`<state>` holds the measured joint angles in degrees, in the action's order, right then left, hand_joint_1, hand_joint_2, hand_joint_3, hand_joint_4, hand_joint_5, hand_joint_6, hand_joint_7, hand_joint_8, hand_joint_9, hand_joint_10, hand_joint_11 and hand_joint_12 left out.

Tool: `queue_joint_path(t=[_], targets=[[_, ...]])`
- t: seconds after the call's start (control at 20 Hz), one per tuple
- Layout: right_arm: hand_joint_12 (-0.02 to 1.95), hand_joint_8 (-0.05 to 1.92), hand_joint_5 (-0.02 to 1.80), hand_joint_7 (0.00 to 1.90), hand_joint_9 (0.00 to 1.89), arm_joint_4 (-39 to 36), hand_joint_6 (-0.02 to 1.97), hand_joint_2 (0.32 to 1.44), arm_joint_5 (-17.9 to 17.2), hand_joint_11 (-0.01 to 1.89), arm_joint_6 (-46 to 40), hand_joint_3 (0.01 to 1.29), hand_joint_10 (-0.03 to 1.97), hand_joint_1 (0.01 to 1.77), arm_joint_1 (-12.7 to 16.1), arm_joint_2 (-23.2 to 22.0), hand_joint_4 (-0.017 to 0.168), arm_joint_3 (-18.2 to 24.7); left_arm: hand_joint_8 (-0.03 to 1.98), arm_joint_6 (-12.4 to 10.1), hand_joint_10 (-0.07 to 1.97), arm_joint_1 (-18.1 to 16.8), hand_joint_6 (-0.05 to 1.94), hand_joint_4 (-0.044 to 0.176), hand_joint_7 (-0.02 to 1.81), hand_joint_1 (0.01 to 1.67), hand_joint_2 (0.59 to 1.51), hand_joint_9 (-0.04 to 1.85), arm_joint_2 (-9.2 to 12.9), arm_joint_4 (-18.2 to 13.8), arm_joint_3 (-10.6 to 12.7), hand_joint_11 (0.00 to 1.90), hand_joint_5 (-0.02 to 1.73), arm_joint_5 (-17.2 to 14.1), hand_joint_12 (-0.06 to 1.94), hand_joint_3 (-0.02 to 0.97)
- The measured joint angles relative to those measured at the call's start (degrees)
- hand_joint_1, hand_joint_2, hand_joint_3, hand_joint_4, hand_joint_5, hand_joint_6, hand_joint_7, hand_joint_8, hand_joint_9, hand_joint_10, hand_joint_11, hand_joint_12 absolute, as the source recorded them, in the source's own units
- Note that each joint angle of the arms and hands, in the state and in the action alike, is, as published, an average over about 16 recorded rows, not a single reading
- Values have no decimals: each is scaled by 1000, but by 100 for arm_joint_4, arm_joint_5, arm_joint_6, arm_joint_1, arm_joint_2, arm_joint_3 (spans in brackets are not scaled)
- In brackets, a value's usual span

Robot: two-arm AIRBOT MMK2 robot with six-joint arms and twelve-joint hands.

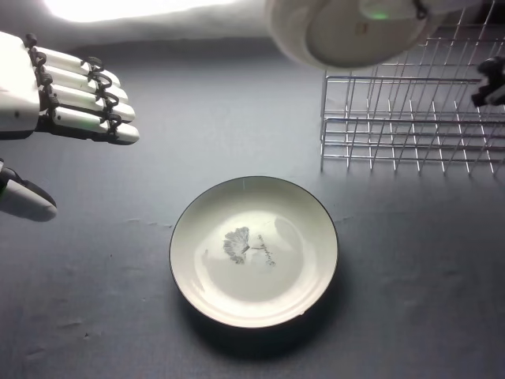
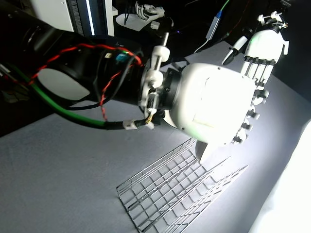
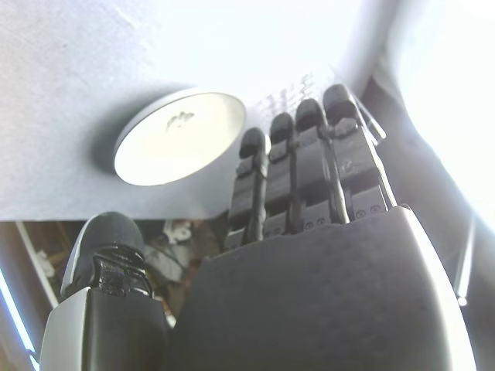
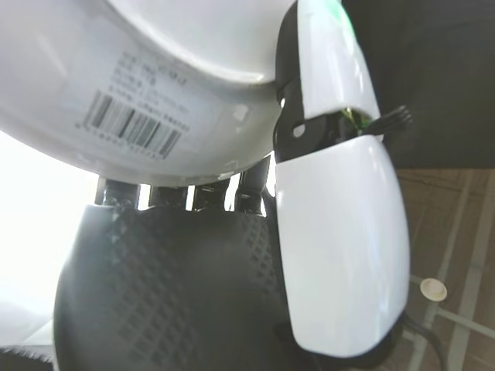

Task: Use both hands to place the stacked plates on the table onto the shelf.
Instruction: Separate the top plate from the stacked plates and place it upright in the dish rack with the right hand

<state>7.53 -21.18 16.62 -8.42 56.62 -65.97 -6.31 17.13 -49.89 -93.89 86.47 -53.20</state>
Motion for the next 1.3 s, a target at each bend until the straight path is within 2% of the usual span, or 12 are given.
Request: queue_joint_path(t=[0.45, 0.9, 1.05, 1.3], targets=[[1426, 918, 889, 1004, 957, -16, 1003, 996, -168, 821, 9, 11, 1204, 1398, -414, -309, -8, -165, 0, 0, 9, 22, 6, 4, 203, 15, 1187, 196, 0, 2, -61, 171, 209, 19, 106, 2], [1437, 984, 850, 953, 899, -118, 1042, 1019, -511, 752, 13, 11, 1196, 1385, -1159, -496, -8, -225, -1, -49, 9, 41, 6, 4, 201, 15, 1187, 201, 0, 6, -110, 173, 202, 25, 107, 2], [1425, 875, 813, 908, 848, -224, 1009, 1042, -640, 680, 12, 11, 1087, 1347, -1411, -535, -8, -243, -1, -106, 9, 71, 6, 4, 203, 15, 1187, 204, 0, 6, -140, 177, 204, 17, 107, 2], [1426, 604, 707, 803, 709, -456, 770, 1063, -767, 487, 12, 12, 843, 1268, -1699, -574, -6, -257, -1, -215, 9, 159, 6, 4, 206, 15, 1188, 204, -1, 10, -259, 177, 208, 1, 102, 3]])
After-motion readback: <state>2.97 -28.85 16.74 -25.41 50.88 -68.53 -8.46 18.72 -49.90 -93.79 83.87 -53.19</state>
